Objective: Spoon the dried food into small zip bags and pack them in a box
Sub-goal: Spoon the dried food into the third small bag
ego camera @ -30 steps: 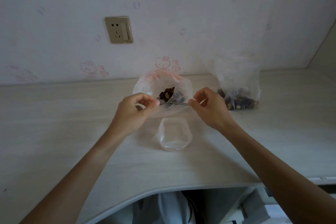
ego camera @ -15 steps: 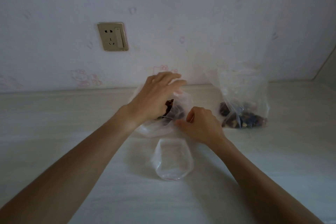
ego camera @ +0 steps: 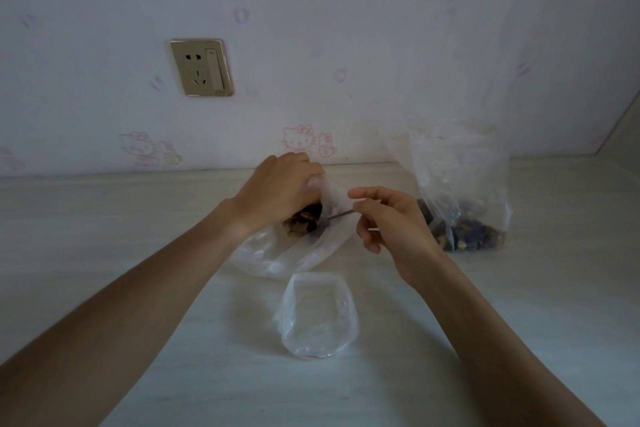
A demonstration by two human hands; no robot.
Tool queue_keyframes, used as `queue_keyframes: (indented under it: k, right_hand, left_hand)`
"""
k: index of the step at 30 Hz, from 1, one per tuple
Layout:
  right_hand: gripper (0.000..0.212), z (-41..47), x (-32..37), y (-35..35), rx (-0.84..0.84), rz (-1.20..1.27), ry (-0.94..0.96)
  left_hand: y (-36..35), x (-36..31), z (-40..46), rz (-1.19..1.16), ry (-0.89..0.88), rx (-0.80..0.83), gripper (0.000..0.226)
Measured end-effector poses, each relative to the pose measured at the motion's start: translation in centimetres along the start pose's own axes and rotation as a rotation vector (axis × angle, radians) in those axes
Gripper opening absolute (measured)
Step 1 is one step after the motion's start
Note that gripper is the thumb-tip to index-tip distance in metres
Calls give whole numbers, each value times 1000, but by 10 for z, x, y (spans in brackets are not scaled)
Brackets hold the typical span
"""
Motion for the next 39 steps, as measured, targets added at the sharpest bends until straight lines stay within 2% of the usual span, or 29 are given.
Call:
queue_keyframes:
  k: [3,5,9,15,18,22,29,34,39]
  right_hand:
    - [14,-3,4,-3,29,33,40]
    - [16,-4,7,-5,59,37,61]
    - [20,-2,12,-7,65,-58,130]
    - [22,3,11,-6,8,-224,218]
    - [26,4,13,1,-81,-373,274]
    - [29,3,15,3,-184,-516,336]
    - [33,4,15,10,-190,-412,284]
    - [35,3,16,9,-230,-433,293]
    - [30,6,0,6,-126,-220,154]
  left_hand:
    - [2,5,0,-29,147,-5,36]
    - [6,11,0,-33,265,-32,42]
    - [11,28,-1,-109,500,-48,38]
    - [0,48,-6,-266,674,11,32]
    - [-10,52,-12,-405,693,14,34]
    - [-20,50,-23,-406,630,12,44]
    - [-25,38,-43,-472,614,-200,44]
    - [-30,34,-51,-580,645,-237,23]
    - [-33,28,-55,-712,683,-264,19]
Point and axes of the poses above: each hand's wrist, its own z-axis towards the middle knuckle, its own y-axis out of the back of the hand, x = y × z, the point moved 5 cm from there along z, towards the middle knuckle, and after that the axes turned 4 degrees about x, right-handed, at the moved point
